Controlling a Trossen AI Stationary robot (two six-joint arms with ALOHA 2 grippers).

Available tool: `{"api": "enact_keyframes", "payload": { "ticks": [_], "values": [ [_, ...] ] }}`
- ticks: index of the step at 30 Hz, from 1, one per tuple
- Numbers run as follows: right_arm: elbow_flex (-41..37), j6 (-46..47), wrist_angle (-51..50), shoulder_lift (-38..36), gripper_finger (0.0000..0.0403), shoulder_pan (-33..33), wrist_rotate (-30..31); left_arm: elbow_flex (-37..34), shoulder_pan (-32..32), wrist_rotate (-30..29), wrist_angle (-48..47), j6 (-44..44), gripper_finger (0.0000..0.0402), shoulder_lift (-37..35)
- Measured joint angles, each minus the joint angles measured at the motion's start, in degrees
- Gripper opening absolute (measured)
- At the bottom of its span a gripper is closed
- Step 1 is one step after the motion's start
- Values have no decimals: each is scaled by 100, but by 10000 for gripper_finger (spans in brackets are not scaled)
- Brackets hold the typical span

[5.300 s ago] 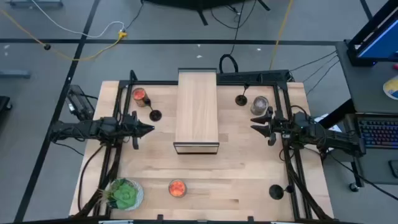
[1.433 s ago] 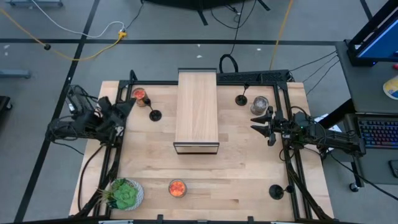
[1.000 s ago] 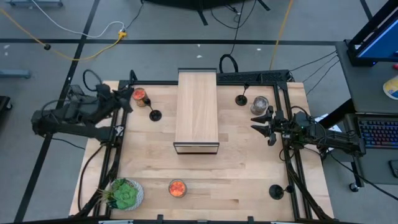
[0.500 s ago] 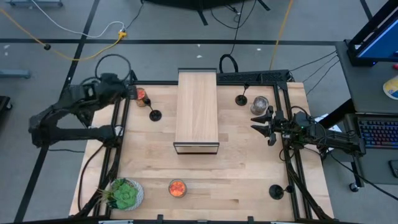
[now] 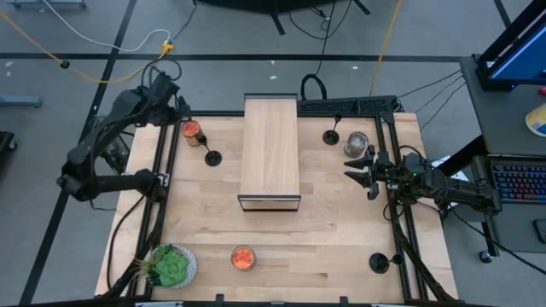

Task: Pick & Place candle stick holders
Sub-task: Put the top orange scented candle on the shelf

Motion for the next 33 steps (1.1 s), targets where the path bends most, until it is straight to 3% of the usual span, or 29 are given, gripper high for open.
{"api": "enact_keyframes", "payload": {
  "ticks": [5, 12, 17, 21, 26, 33],
  "values": [
    [1, 0, 0, 0, 155, -2, 0, 0, 284, 2, -17, 230, 28, 522],
    [0, -10, 0, 0, 155, -1, 1, 0, 283, -30, -67, 19, 28, 629],
    [0, -16, -2, 0, 155, -2, 0, 0, 283, 373, 37, -59, 38, 629],
    [0, -19, -2, 0, 155, -2, 0, 0, 266, 466, 80, -158, 76, 640],
    [0, -19, -2, 0, 155, 0, 0, 0, 258, 733, 295, -479, 152, 640],
    [2, -19, -2, 0, 155, 0, 0, 0, 9, 738, 435, -1386, 246, 844]
  ]
}}
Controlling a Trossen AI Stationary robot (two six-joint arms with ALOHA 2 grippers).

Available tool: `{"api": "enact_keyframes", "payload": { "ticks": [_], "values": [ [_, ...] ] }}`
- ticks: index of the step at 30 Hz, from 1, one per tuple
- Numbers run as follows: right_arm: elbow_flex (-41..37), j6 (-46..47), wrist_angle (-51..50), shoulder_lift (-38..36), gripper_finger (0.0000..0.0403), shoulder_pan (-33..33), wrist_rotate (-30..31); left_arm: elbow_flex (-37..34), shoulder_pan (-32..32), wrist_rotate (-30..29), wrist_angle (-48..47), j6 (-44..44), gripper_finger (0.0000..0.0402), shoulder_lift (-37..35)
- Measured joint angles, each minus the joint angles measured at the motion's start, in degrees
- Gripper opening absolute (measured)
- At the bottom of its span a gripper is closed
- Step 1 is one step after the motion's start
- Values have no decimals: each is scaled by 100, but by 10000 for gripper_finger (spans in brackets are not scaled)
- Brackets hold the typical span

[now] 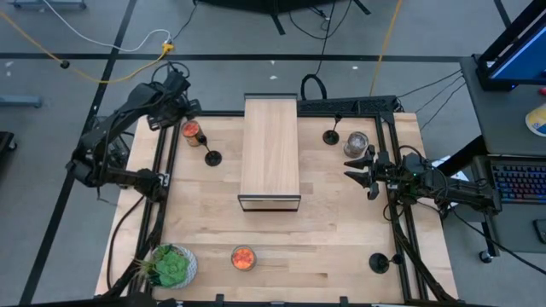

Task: Pick & Place candle stick holders
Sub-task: Put the top orange scented candle on the shelf

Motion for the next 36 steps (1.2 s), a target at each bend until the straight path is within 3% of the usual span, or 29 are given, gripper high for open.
{"api": "enact_keyframes", "payload": {
  "ticks": [6, 16, 24, 29, 36],
  "values": [
    [0, -2, 0, 0, 155, -2, 0, -2, -102, -71, 141, -309, 268, 469],
    [-2, -2, 0, 0, 155, 0, 0, -4, -131, -821, 163, -759, 269, 910],
    [-1, -45, 0, 0, 155, 0, 2, -4, -334, -690, 161, -963, 269, 917],
    [-2, -45, -2, 2, 155, -2, 1, -138, -394, -271, 158, -1288, 269, 919],
    [0, -45, -2, 2, 155, -2, 2, -509, -338, -339, 146, -1503, 269, 921]
  ]
}}
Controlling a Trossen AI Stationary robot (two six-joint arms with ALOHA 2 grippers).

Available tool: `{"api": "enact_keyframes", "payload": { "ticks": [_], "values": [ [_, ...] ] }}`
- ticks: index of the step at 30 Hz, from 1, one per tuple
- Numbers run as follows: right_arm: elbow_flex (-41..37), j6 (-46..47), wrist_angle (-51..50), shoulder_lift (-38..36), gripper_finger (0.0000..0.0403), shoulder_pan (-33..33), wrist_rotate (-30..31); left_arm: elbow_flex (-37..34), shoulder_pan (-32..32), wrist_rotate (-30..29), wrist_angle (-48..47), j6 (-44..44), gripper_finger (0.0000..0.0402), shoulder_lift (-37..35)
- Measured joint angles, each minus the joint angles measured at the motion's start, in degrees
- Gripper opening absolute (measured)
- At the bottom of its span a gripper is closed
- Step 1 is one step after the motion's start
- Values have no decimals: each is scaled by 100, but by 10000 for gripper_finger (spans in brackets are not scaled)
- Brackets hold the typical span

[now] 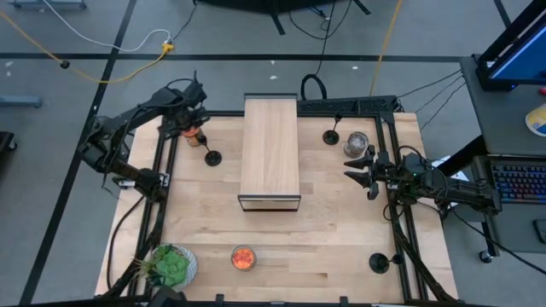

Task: Pick & Place candle stick holders
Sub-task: Put the top orange scented candle on the shelf

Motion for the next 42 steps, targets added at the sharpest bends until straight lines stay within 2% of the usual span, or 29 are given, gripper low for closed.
{"api": "enact_keyframes", "payload": {
  "ticks": [12, 23, 33, 42],
  "values": [
    [-1, 0, 0, 0, 155, 0, -2, -389, 173, -95, 0, -669, 269, -2],
    [-1, 0, 0, 0, 155, 1, 0, -402, 228, -208, 214, -775, 269, -2],
    [-1, 0, -1, -1, 155, 1, 0, -402, 225, -300, -295, -1077, 269, -2],
    [-1, 0, -1, -1, 155, 0, -2, -402, 225, -436, -131, -1121, 268, -2]
  ]
}}
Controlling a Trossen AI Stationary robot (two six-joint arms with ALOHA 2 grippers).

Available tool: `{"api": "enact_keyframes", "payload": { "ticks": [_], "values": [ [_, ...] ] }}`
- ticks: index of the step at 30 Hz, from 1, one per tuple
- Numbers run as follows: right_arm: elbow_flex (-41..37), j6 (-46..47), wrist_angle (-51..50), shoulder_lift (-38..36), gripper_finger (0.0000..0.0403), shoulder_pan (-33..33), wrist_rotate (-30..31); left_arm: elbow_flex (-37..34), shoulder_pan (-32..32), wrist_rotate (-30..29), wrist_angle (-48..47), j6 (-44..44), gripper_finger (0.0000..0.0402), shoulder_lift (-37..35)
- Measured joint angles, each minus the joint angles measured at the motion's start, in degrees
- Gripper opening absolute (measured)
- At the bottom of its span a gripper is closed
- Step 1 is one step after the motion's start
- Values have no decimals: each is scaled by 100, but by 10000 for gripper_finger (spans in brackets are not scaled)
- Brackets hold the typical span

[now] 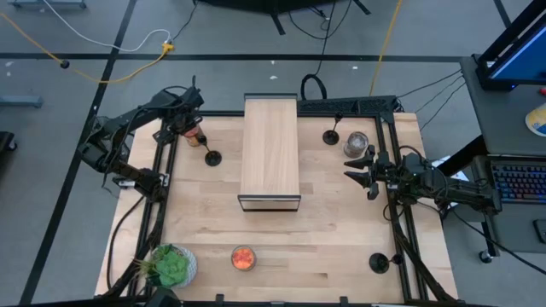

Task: Pick & Place candle stick holders
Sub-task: Put the top orange scented candle on the shelf

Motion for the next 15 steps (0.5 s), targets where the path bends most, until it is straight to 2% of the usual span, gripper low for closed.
{"api": "enact_keyframes", "payload": {
  "ticks": [7, 15],
  "values": [
    [-1, 0, 1, -1, 155, 1, 1, 2, -22, -110, 142, -142, 268, 36],
    [-1, 0, 1, 1, 155, 0, 2, 21, -28, -56, 261, -100, 268, 530]
  ]
}}
